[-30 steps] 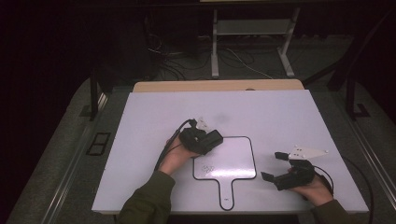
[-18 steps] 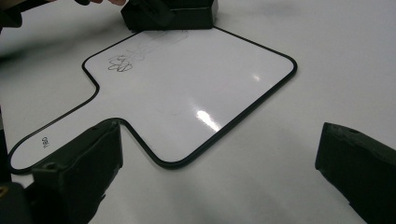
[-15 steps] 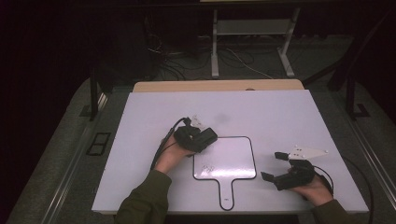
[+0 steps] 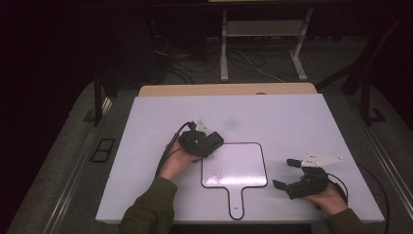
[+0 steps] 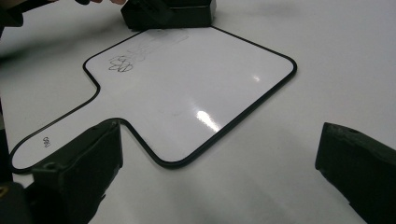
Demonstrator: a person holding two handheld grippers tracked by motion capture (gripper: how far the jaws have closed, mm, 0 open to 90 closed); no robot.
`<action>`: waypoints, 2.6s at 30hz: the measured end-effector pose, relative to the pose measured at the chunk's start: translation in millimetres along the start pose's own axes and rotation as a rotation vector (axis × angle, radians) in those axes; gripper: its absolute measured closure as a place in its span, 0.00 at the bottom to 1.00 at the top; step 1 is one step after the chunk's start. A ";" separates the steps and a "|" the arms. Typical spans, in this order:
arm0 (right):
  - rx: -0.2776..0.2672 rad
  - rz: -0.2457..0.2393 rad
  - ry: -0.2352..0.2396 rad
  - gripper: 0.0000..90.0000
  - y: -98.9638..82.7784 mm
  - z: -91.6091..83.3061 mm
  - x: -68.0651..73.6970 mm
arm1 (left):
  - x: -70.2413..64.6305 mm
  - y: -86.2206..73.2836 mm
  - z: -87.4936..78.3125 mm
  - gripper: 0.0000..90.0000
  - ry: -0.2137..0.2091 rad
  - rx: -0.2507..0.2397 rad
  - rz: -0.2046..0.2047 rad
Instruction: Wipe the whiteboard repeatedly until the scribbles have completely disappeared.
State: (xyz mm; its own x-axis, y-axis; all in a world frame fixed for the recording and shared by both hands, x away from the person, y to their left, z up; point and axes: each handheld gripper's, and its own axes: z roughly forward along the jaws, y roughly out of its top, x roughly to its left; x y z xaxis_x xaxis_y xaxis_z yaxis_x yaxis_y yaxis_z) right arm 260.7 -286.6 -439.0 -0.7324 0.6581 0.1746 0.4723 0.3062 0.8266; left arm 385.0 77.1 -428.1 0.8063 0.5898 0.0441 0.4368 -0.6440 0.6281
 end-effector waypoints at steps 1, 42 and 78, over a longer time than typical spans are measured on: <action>0.000 -0.002 -0.001 0.00 0.0 0.5 -0.3 | -0.3 0.2 0.0 0.44 -0.001 0.001 0.001; -0.008 -0.006 -0.003 0.00 0.8 0.1 1.9 | -8.4 -1.4 -4.2 0.44 0.003 0.025 0.029; -0.009 -0.001 -0.003 0.00 0.8 -1.2 0.8 | -8.4 -6.0 -9.2 0.44 0.021 0.048 0.022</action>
State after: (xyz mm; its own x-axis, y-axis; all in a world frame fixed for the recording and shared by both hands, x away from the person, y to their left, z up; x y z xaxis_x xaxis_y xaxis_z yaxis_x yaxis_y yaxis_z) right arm 259.9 -286.6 -437.6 -0.7312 0.6601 0.1720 0.4673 0.3009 0.8313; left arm 371.9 80.5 -425.1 0.8077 0.5848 0.0744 0.4376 -0.6794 0.5890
